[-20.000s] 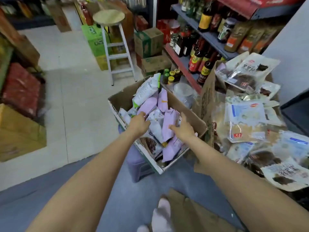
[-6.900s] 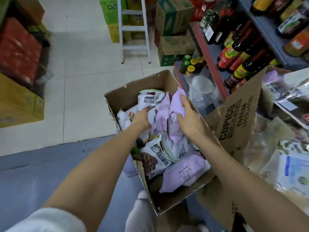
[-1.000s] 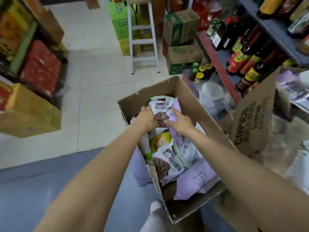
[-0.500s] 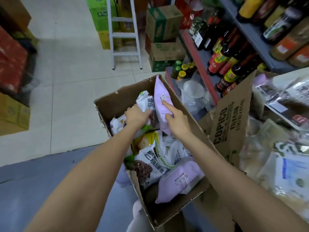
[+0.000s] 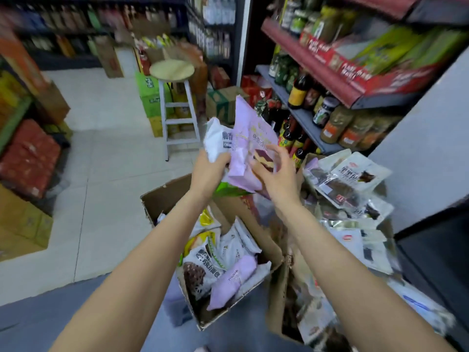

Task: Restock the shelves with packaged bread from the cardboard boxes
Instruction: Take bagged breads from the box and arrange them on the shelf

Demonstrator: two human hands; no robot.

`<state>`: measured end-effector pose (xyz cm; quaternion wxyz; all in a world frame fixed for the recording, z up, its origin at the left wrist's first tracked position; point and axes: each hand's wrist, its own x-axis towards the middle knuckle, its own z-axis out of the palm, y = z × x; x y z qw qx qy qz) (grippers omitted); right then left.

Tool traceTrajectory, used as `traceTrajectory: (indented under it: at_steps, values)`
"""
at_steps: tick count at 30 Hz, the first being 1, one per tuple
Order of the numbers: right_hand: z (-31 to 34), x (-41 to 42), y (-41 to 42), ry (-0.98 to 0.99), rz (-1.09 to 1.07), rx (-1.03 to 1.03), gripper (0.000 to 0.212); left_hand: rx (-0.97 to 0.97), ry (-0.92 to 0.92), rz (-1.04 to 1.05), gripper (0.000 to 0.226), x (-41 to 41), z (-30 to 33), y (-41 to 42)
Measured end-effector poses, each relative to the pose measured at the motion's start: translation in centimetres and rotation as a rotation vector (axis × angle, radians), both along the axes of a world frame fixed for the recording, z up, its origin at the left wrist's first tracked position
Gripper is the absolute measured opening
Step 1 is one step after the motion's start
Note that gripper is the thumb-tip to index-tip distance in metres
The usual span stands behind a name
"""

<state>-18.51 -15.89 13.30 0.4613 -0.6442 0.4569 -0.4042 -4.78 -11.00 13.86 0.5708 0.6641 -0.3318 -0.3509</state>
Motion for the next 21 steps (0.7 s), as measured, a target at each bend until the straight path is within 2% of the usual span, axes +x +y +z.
traceTrajectory:
  at_steps: [2, 3, 4, 7, 9, 11, 14, 15, 17, 19, 21]
  values:
    - [2.7, -3.0, -0.3, -0.016, -0.013, 0.155, 0.077, -0.051, -0.021, -0.053, 0.014, -2.7, 3.2, 0.0]
    - [3.9, -4.7, -0.4, -0.061, 0.004, 0.219, 0.085, -0.075, -0.019, -0.088, 0.012, -4.2, 4.5, 0.0]
    - [4.9, -6.7, -0.5, -0.123, 0.021, 0.238, 0.084, -0.086, -0.026, -0.122, 0.012, -5.8, 5.8, -0.1]
    - [8.1, -12.6, 0.3, -0.281, 0.036, 0.19, 0.048, -0.1, -0.059, -0.181, 0.035, -11.2, 9.1, -0.8]
    - [10.3, -16.7, 1.0, -0.314, -0.073, 0.133, 0.037, -0.113, -0.053, -0.243, 0.027, -15.2, 11.4, -1.3]
    - [12.3, -20.8, 1.5, -0.357, -0.215, 0.086, 0.04, -0.15, -0.062, -0.279, 0.018, -19.2, 13.6, -1.9]
    - [15.1, -26.5, 2.1, -0.398, -0.359, 0.017, 0.059, -0.221, -0.063, -0.348, 0.03, -25.2, 16.2, -3.2]
    - [15.8, -28.5, 2.1, -0.414, -0.391, -0.011, 0.062, -0.258, -0.057, -0.378, 0.027, -27.1, 17.0, -3.8]
    - [17.5, -32.4, 2.4, -0.442, -0.461, -0.073, 0.053, -0.336, -0.044, -0.415, 0.008, -30.8, 18.6, -4.3]
    - [19.0, -36.0, 2.3, -0.476, -0.547, -0.121, 0.034, -0.389, -0.027, -0.409, 0.012, -34.0, 19.5, -4.9]
    - [19.9, -39.3, 1.9, -0.494, -0.637, -0.143, 0.027, -0.404, -0.021, -0.385, 0.026, -36.8, 20.2, -5.2]
